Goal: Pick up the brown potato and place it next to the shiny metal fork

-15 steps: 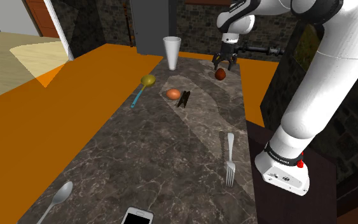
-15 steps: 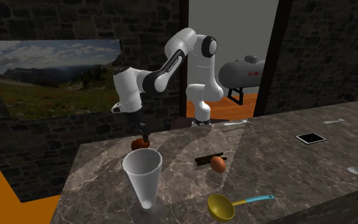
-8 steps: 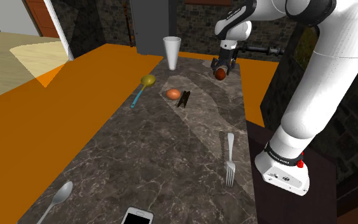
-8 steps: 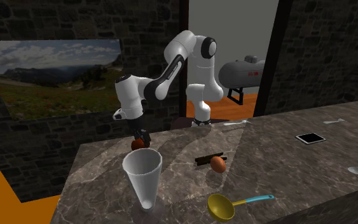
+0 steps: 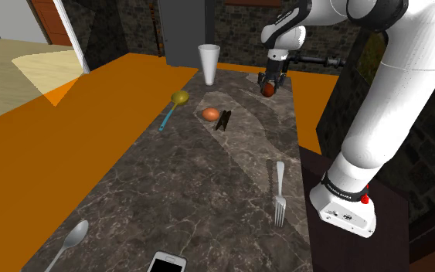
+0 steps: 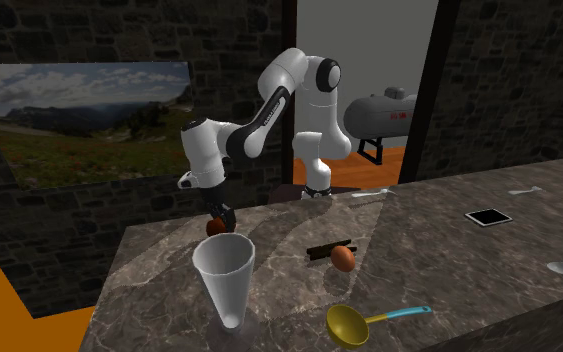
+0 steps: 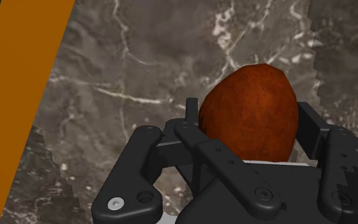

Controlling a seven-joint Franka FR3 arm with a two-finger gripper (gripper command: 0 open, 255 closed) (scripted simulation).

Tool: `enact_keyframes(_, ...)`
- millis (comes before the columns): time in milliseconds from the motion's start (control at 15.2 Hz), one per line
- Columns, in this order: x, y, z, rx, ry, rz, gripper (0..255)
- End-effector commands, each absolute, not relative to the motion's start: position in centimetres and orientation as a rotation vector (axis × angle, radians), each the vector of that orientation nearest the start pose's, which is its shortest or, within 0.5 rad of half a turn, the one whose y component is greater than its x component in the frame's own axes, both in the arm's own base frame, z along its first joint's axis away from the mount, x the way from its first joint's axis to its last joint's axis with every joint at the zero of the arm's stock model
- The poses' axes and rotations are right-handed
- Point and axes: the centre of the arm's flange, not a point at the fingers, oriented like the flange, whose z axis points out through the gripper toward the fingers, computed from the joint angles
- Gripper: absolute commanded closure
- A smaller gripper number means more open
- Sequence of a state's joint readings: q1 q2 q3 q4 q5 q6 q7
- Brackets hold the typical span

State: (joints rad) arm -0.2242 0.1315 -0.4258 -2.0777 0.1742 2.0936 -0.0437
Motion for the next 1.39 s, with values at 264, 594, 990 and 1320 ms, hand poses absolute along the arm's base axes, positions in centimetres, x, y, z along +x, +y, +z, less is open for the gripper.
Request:
enact_keyframes(264, 45.0, -32.7, 36.3, -2.836, 1.036, 0.097, 255)
enact_keyframes(594, 45.0, -32.7, 37.3, -2.836, 1.036, 0.097, 255)
enact_keyframes(990, 45.0, -32.7, 40.5, -2.836, 1.036, 0.097, 255)
enact_keyframes(1320, 45.0, -32.7, 43.2, -2.836, 1.036, 0.097, 255)
